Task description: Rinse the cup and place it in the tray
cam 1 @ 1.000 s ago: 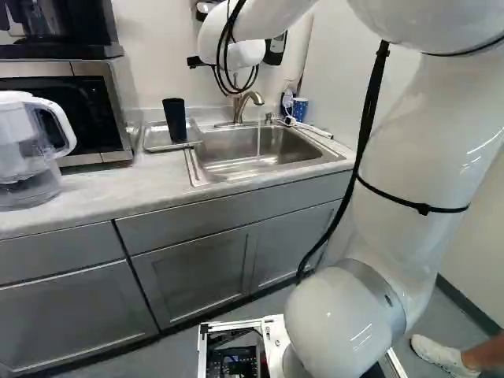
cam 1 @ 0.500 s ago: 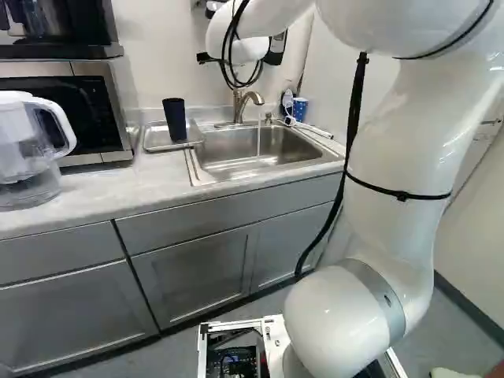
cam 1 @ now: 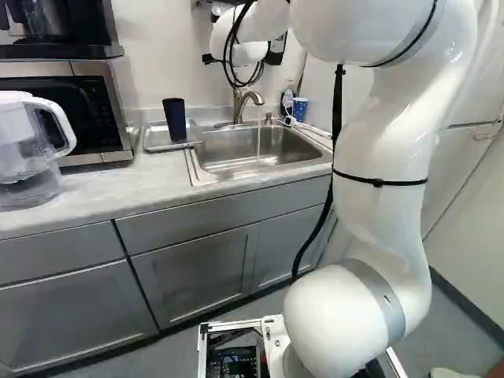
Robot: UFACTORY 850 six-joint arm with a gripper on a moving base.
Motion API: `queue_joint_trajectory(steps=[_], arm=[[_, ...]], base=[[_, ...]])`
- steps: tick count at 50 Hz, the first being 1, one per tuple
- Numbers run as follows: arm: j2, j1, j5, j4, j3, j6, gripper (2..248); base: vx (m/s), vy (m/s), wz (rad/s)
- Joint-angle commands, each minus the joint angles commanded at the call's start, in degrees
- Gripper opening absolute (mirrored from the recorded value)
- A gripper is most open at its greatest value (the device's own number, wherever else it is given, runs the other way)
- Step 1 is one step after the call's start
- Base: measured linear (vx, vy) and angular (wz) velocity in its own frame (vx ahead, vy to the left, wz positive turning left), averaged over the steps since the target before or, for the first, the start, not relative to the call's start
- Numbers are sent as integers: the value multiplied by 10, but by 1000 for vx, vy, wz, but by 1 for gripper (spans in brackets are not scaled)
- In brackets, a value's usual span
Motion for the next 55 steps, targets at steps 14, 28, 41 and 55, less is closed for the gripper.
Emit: queue_joint_trajectory(steps=[14,28,41,55], arm=[[-20,5,-10,0,-23,0,247],[-20,5,-26,0,-23,0,247],[-22,4,-32,0,-25,0,247],[-22,4,-41,1,-25,0,247]], base=[[0,0,0],[0,0,0],[0,0,0],[0,0,0]])
